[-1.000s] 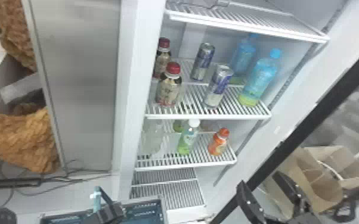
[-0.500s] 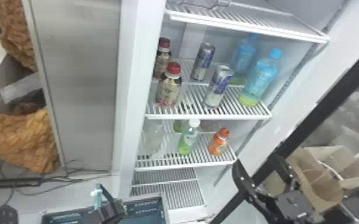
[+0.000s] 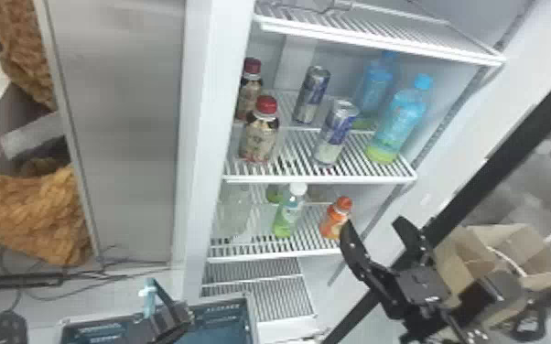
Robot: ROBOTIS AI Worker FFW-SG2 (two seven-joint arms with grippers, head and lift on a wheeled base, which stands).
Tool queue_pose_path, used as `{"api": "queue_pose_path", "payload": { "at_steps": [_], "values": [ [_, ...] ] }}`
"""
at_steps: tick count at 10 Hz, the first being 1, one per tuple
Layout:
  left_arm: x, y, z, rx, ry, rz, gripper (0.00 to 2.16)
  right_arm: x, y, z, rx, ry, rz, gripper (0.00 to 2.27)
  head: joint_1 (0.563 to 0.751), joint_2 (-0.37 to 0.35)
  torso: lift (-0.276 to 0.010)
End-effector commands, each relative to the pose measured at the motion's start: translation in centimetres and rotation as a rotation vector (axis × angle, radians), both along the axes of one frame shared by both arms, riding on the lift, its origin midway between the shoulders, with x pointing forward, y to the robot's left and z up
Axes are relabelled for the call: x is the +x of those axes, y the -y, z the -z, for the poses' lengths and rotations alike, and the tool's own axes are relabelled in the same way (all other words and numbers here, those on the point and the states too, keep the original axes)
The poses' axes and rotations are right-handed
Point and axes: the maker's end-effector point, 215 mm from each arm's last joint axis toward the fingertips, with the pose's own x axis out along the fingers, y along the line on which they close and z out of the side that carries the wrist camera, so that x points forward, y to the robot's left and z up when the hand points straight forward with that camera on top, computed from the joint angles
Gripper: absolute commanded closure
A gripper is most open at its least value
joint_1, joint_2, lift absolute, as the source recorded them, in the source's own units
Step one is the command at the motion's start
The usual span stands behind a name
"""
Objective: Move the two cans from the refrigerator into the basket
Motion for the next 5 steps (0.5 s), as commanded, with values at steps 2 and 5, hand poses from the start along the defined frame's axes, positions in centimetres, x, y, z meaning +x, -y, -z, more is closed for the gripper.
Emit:
{"api": "queue_pose_path", "payload": {
  "at_steps": [2, 5],
  "values": [
    [0.1, -0.2, 0.0, 0.003, 0.001, -0.005, 1.19, 2.7, -0.7, 0.3, 0.030, 0.001, -0.004, 0.09, 0.695, -0.350, -0.031],
    [0.0, -0.2, 0.1, 0.003, -0.002, -0.005, 1.19, 6.1, -1.0, -0.3, 0.045, 0.018, -0.006, 0.09, 0.695, -0.350, -0.031]
  ]
}}
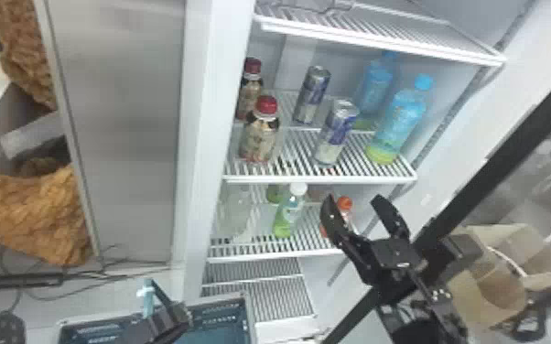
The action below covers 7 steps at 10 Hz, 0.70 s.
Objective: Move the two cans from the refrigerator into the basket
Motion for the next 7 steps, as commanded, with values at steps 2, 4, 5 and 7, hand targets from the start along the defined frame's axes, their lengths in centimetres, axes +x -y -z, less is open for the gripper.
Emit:
{"api": "queue_pose_path", "payload": {
  "at_steps": [2, 4, 5, 7],
  "values": [
    [0.0, -0.1, 0.0, 0.001, 0.000, -0.002, 1.19, 2.4, 0.4, -1.2, -0.008, 0.012, 0.006, 0.09, 0.695, -0.350, -0.031],
    [0.0, -0.2, 0.1, 0.001, -0.002, -0.004, 1.19, 4.5, 0.9, -1.3, -0.026, 0.002, 0.012, 0.09, 0.695, -0.350, -0.031],
    [0.0, -0.2, 0.1, 0.001, -0.002, -0.004, 1.19, 5.4, 1.2, -1.3, -0.029, 0.002, 0.014, 0.09, 0.695, -0.350, -0.031],
    [0.0, -0.3, 0.1, 0.001, -0.002, -0.006, 1.19, 7.7, 1.1, -1.3, -0.033, 0.002, 0.007, 0.10, 0.695, -0.350, -0.031]
  ]
}}
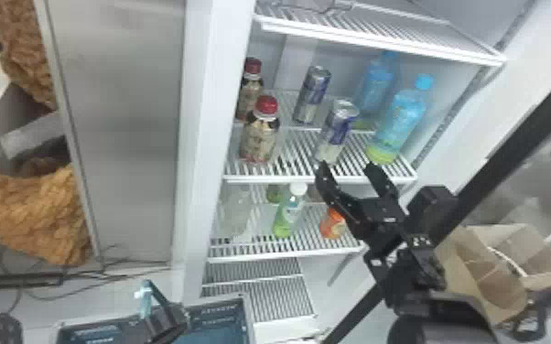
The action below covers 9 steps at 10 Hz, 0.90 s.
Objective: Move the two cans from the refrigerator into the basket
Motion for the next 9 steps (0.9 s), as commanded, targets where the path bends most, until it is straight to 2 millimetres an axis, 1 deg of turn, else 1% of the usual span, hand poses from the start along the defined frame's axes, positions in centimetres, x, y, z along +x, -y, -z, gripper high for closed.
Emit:
{"api": "queue_pose_path", "payload": {
  "at_steps": [1, 4, 5, 6, 9],
  "values": [
    [0.0, 0.1, 0.0, 0.000, 0.001, 0.002, 1.19, 1.8, 0.1, 0.1, 0.004, -0.002, -0.003, 0.10, 0.695, -0.350, -0.031],
    [0.1, 0.0, 0.0, 0.001, 0.002, -0.002, 1.19, 4.5, -0.3, -0.1, 0.008, 0.000, -0.012, 0.09, 0.695, -0.350, -0.031],
    [0.1, 0.0, 0.0, 0.001, 0.002, -0.002, 1.19, 5.3, -0.9, 0.1, 0.010, -0.003, -0.024, 0.09, 0.695, -0.350, -0.031],
    [0.1, 0.0, -0.1, -0.002, 0.002, -0.001, 1.19, 6.1, -1.0, -0.1, 0.012, -0.002, -0.025, 0.09, 0.695, -0.350, -0.031],
    [0.2, 0.1, -0.2, 0.002, 0.006, 0.002, 1.19, 7.9, -1.2, -0.7, 0.007, 0.004, -0.029, 0.10, 0.695, -0.349, -0.031]
  ]
}}
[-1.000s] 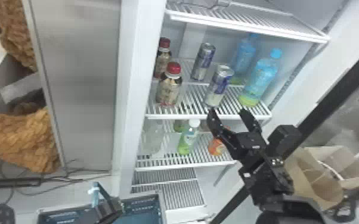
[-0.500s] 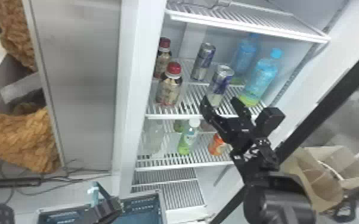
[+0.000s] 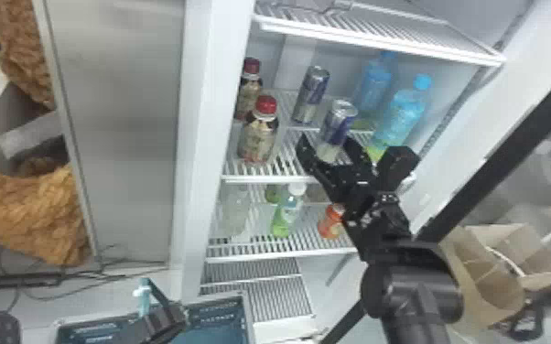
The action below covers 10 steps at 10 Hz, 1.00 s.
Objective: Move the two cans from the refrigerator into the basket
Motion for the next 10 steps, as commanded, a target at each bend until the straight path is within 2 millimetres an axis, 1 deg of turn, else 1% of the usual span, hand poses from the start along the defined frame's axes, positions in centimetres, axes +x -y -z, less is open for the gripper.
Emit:
{"api": "queue_pose_path", "payload": {
  "at_steps": [1, 4, 5, 7, 8, 9, 10],
  "values": [
    [0.0, 0.0, 0.0, 0.002, 0.000, 0.001, 1.19, 0.7, 0.3, 0.1, 0.001, -0.005, 0.006, 0.10, 0.695, -0.346, -0.031],
    [0.1, 0.1, -0.1, 0.002, 0.005, 0.005, 1.19, 2.3, -0.5, -0.4, -0.006, -0.002, -0.011, 0.12, 0.695, -0.338, -0.031],
    [0.0, 0.0, -0.1, 0.002, 0.003, 0.005, 1.19, 2.5, -0.5, -0.4, 0.000, -0.006, -0.015, 0.20, 0.695, -0.335, -0.031],
    [0.0, 0.0, -0.1, 0.002, 0.003, 0.005, 1.19, 2.5, -0.7, 0.6, 0.021, -0.030, -0.020, 0.91, 0.695, -0.330, -0.031],
    [0.0, 0.0, 0.0, 0.003, 0.003, 0.005, 1.19, 2.4, -0.7, 0.3, 0.014, -0.026, -0.020, 1.07, 0.695, -0.329, -0.031],
    [0.0, 0.0, 0.0, 0.003, 0.003, 0.005, 1.19, 2.3, -0.7, -0.3, 0.003, -0.013, -0.020, 1.23, 0.695, -0.329, -0.031],
    [-0.1, 0.0, 0.0, 0.002, 0.000, 0.005, 1.19, 2.0, -0.9, -0.8, 0.000, -0.004, -0.022, 1.25, 0.695, -0.329, -0.031]
  ]
}}
